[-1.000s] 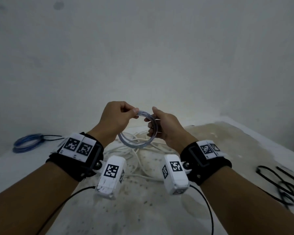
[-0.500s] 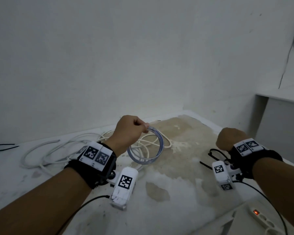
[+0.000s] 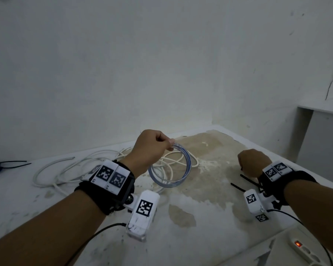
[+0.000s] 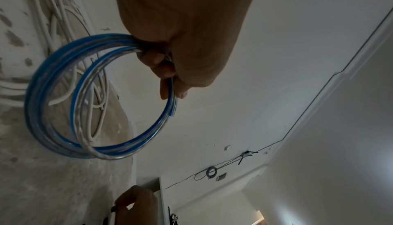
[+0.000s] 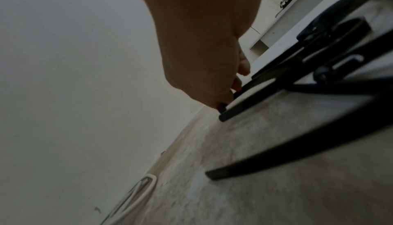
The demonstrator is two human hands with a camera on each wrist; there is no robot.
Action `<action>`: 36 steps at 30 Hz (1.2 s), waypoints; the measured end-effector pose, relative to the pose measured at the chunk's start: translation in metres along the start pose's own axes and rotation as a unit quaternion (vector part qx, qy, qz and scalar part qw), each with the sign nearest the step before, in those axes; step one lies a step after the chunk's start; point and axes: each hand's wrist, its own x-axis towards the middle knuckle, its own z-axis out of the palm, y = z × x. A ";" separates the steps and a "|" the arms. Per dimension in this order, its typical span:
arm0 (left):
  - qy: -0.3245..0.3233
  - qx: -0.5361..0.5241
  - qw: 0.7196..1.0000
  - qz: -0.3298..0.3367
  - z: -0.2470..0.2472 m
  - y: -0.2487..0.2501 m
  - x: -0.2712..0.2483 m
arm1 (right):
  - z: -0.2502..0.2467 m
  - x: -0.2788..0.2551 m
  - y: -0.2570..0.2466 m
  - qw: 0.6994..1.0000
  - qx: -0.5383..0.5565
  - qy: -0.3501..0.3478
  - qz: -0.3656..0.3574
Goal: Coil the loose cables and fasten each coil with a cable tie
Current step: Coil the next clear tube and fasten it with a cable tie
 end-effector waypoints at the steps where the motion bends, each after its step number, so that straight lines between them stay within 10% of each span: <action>1: 0.002 -0.002 1.000 0.001 -0.002 0.000 0.001 | -0.006 0.001 0.002 1.000 0.004 0.024 0.008; 8: 0.010 -0.037 0.999 0.010 -0.008 -0.002 0.004 | -0.059 0.018 -0.008 0.960 0.154 0.230 0.029; 15: -0.010 -0.095 0.995 0.001 -0.025 -0.004 0.000 | -0.109 0.032 -0.124 0.870 0.376 0.308 -0.079; 20: 0.029 -0.075 0.997 0.010 -0.066 -0.018 -0.004 | -0.146 0.022 -0.211 0.775 0.571 0.198 -0.185; 27: 0.139 -0.050 0.989 0.004 -0.135 -0.050 -0.009 | -0.173 0.007 -0.278 0.565 0.794 -0.068 -0.216; 36: 0.249 0.057 0.966 0.030 -0.185 -0.093 0.003 | -0.192 0.013 -0.344 0.483 0.814 -0.170 -0.274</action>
